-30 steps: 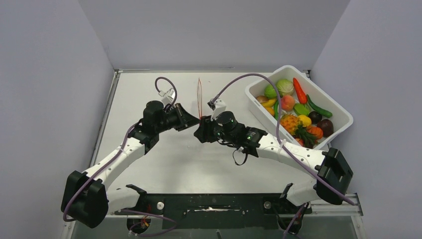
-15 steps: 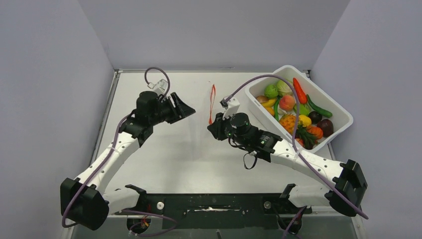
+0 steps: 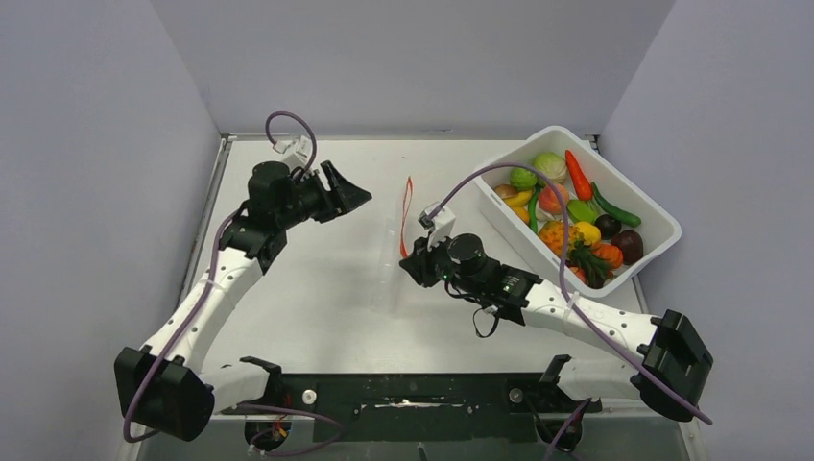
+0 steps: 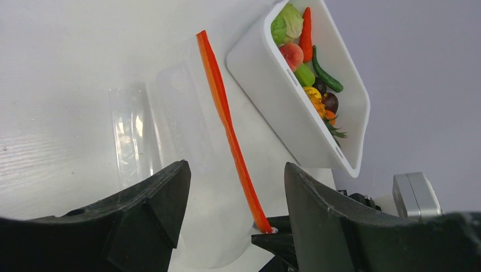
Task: Place the food in the zip-top bag and seal the zipper
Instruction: Open the zipper of the food storage bag.
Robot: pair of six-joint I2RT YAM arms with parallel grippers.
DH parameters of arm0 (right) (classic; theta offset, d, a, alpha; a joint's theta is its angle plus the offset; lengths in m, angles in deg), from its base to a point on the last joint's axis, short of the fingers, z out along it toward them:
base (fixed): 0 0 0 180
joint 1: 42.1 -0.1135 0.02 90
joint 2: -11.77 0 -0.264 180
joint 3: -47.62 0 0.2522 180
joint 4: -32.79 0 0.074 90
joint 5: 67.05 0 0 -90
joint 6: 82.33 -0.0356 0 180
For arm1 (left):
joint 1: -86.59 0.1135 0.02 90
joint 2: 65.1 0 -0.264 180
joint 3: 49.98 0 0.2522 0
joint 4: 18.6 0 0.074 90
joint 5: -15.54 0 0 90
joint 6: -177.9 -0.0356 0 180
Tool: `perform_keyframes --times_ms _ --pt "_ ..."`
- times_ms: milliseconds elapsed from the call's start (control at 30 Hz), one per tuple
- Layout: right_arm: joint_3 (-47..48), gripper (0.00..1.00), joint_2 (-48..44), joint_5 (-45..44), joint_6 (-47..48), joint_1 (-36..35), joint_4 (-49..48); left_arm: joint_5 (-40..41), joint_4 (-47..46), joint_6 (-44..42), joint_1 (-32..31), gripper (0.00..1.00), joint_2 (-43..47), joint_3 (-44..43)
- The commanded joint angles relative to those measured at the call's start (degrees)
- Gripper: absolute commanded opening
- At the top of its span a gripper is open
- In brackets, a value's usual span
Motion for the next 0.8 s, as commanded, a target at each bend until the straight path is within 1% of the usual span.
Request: perform_keyframes --times_ms 0,167,300,367,500,567,767 --pt "-1.5 0.00 -2.0 3.6 5.2 -1.0 -5.6 -6.3 -6.4 -0.5 0.0 0.61 -5.0 -0.8" --pt "-0.6 0.00 -1.0 0.9 6.4 -3.4 -2.0 -5.8 -5.5 -3.2 -1.2 0.63 -8.7 -0.2" --pt "-1.6 0.00 -0.6 0.1 6.2 -4.6 -2.4 -10.8 -8.6 -3.1 -2.0 0.65 -12.1 2.0" --pt "-1.6 0.00 -0.5 -0.9 5.9 -5.0 -2.3 -11.1 -8.6 -3.5 -2.7 0.65 -13.6 2.0" --pt "-1.1 0.00 -0.5 -2.4 5.5 -5.8 -2.2 -7.9 -7.6 -6.0 -4.1 0.65 -15.6 1.3" --pt "-1.0 0.00 -0.4 -2.7 5.4 -6.1 -2.3 -5.2 -6.8 -7.1 -4.3 0.63 -16.5 0.9" --pt "-0.7 0.00 0.2 -3.6 5.4 -6.9 -1.9 -0.6 -7.1 -8.9 -4.3 0.61 -18.0 0.0"
